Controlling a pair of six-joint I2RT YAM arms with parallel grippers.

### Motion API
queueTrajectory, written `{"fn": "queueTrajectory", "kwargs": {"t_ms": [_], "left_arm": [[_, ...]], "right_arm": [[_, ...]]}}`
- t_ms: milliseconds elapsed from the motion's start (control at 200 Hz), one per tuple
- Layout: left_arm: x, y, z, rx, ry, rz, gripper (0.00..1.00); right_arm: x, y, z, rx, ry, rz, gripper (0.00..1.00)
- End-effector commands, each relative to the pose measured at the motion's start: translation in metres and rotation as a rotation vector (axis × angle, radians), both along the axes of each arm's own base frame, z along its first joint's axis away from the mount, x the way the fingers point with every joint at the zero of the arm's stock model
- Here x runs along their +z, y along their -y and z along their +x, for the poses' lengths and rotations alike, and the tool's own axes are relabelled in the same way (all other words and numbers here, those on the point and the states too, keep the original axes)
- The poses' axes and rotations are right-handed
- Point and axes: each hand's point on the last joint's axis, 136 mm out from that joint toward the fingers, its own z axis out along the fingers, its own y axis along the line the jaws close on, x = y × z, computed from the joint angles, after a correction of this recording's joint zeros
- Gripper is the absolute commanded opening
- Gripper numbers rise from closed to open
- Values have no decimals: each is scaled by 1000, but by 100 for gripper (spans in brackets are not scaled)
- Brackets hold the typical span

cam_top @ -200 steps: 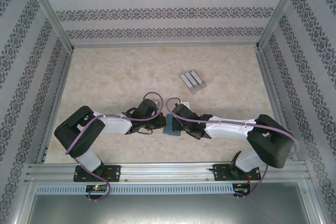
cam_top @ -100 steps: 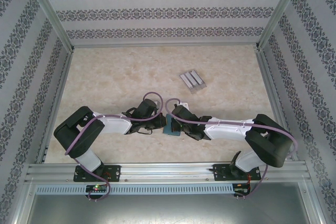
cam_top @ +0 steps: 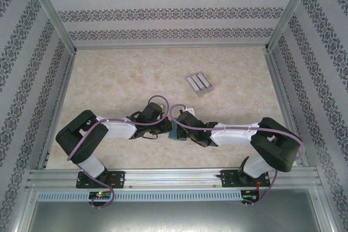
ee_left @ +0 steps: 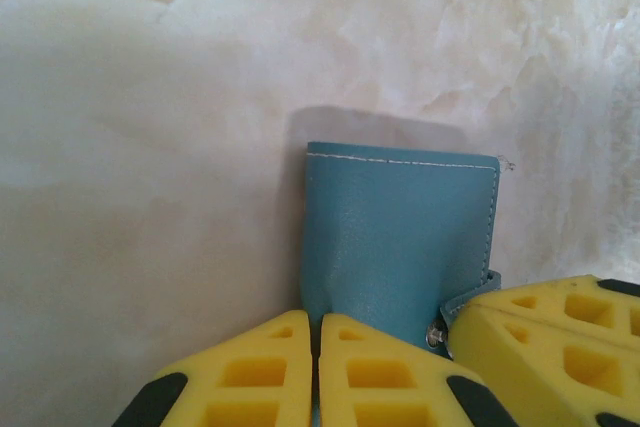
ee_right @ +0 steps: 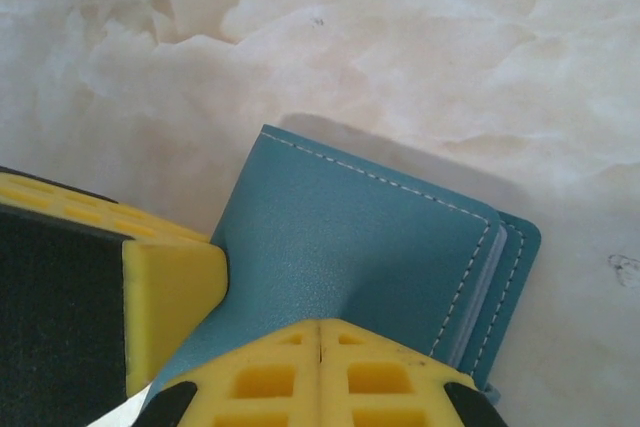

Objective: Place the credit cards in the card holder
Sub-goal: Close the button on the card holder.

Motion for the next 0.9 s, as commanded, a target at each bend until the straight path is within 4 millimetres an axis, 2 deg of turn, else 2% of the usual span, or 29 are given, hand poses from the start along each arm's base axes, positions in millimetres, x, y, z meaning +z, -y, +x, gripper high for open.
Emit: {"fn": "queueTrajectory", "kwargs": {"t_ms": [0,205,320,639,894], "left_arm": [[-17,-7,-12,-19,-47,64,9],[-16,-8,-11,-15,-38,69,9],[-16,-8,-11,-15,-41,70,9],[-18,-8,-12,-16,-50,68,9],[-19,-5,-13,-29,-68,67,9]], "right_arm": [[-13,7,-7,13,12,-21,0],[17,14,0,-33,111,41,0],[26,19,2,-42,147,56,0],[16,2,3,-13,126,99,0],[12,-2,0,2,105,108,0]]}}
